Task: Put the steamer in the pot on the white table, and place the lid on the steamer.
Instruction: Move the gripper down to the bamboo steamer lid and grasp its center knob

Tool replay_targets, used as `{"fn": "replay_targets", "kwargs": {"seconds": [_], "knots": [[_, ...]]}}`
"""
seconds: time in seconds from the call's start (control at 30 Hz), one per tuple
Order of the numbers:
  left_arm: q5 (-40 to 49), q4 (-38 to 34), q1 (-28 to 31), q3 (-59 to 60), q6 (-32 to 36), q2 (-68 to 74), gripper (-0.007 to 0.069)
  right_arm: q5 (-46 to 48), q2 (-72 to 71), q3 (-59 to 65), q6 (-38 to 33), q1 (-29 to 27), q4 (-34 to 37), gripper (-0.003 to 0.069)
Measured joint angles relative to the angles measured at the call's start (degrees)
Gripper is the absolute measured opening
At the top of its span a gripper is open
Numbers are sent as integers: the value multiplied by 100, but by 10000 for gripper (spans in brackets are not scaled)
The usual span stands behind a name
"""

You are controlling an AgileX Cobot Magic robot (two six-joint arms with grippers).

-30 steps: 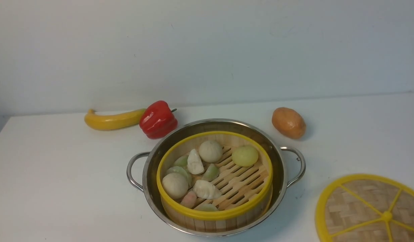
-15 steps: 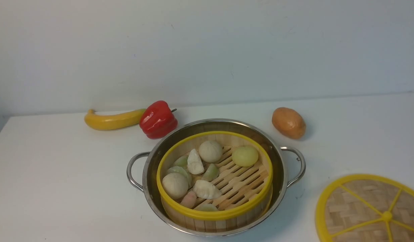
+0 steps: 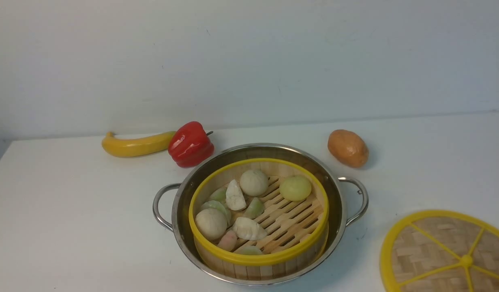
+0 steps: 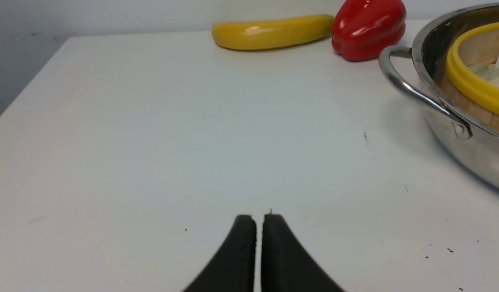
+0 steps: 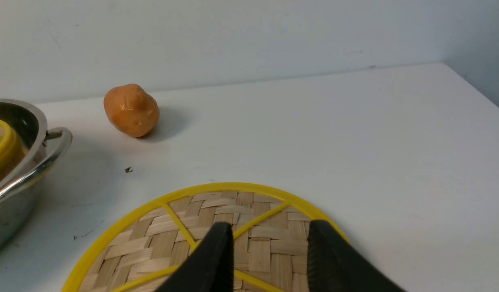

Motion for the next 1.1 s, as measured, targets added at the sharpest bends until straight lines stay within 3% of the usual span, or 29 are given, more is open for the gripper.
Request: {"fn": "replay_targets", "kwargs": {"seconds": [1.1], "knots": [[-6, -193, 0, 0, 68, 0, 29, 0, 0, 0, -87, 0, -153, 241]]}}
